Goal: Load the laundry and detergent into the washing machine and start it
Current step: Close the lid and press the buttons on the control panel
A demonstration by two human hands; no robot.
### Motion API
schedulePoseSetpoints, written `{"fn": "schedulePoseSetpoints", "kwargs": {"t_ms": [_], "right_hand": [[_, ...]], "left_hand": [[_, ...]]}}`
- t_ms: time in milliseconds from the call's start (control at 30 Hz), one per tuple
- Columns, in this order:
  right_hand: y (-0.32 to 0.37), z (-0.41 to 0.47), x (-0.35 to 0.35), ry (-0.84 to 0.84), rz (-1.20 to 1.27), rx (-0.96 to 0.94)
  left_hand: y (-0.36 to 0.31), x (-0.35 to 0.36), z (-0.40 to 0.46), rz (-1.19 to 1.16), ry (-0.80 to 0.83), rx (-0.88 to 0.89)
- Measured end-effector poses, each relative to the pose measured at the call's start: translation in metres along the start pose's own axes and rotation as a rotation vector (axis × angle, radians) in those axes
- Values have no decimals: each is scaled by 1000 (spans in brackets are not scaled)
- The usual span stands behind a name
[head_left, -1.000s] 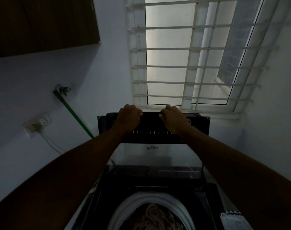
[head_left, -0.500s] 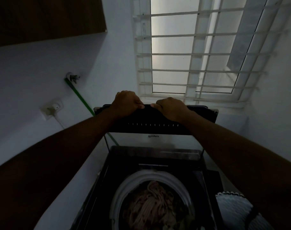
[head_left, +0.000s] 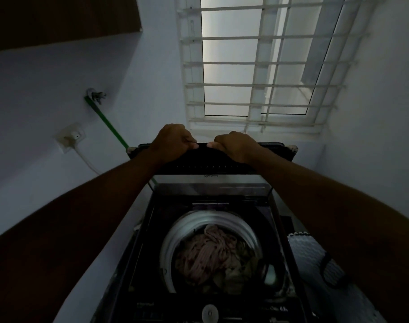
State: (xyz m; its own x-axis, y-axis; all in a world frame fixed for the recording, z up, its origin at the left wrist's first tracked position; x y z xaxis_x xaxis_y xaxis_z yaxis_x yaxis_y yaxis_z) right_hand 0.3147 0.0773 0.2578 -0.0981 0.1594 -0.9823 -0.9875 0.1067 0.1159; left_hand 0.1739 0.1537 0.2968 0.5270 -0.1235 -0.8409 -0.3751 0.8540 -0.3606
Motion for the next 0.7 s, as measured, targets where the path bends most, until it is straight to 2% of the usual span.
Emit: {"fn": "schedulePoseSetpoints", "kwargs": {"t_ms": [267,500,700], "right_hand": [[24,-33,15,208,134,27],[55,-64,39,285,99,46],[62,-91,69,366,99,131]], "left_hand": [[-13,4,-44,-70,55,104],[-13,19,-97,-142,-20,119],[-15,44,-139,40,55,187]]}}
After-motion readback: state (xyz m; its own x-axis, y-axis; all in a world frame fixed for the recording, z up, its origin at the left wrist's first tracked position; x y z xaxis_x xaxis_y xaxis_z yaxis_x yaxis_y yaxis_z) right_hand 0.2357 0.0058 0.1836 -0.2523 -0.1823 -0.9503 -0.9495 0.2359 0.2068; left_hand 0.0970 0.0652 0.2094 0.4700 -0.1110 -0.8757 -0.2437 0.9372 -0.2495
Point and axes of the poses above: each hand's wrist, its own z-axis towards the middle knuckle, its own x-axis out of the palm, y = z × x, the point moved 8 cm from there along z, towards the middle knuckle, and after that the axes turned 1 degree about -z, right-handed, at the moved point
